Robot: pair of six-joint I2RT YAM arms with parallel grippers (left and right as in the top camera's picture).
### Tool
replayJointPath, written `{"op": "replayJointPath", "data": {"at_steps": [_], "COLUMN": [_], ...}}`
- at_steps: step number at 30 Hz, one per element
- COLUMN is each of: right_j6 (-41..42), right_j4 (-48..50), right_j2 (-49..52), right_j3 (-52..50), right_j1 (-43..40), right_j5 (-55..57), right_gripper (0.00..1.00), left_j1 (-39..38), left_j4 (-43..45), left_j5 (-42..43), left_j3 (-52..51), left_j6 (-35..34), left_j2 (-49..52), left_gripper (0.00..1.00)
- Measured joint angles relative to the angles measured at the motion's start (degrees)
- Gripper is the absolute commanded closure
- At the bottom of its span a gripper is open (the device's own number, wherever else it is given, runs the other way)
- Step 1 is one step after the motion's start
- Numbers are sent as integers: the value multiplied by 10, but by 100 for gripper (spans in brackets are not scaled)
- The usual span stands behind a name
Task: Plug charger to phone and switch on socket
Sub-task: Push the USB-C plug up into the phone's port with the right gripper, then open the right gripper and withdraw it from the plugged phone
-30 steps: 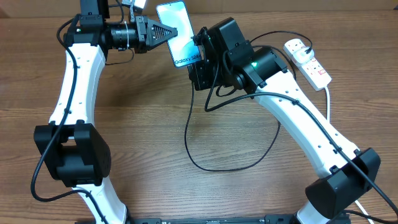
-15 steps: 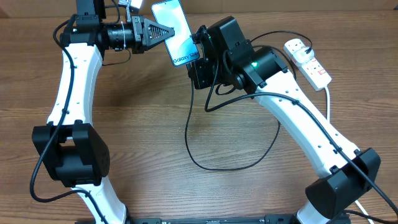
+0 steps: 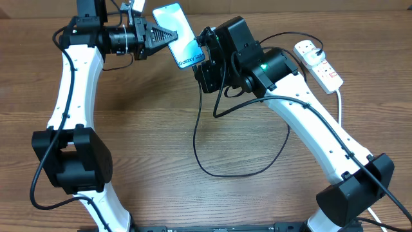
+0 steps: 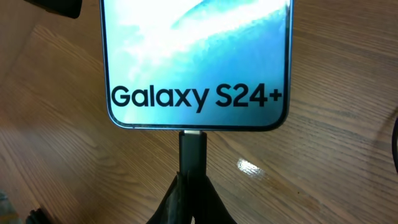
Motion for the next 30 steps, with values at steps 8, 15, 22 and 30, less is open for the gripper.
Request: {"op": "replayJointPath", "data": {"at_steps": [8, 15, 22, 30], "right_j6": [-18, -21, -21, -21], "right_j4": [0, 6, 21, 27], "right_j2": [0, 0, 0, 0], "right_j3": [0, 0, 0, 0], "right_j1": [-3, -6, -8, -11], "right_j5": [-7, -14, -14, -14], "right_gripper": [96, 95, 89, 83], "left_j1": [4, 4, 4, 4], "left_j4": [-31, -32, -32, -27], "left_j5": [1, 3, 12, 14], "left_j3": [0, 0, 0, 0], "left_j6": [28, 33, 40, 41], "left_j2": [0, 0, 0, 0], "left_gripper": [96, 96, 96, 96]}}
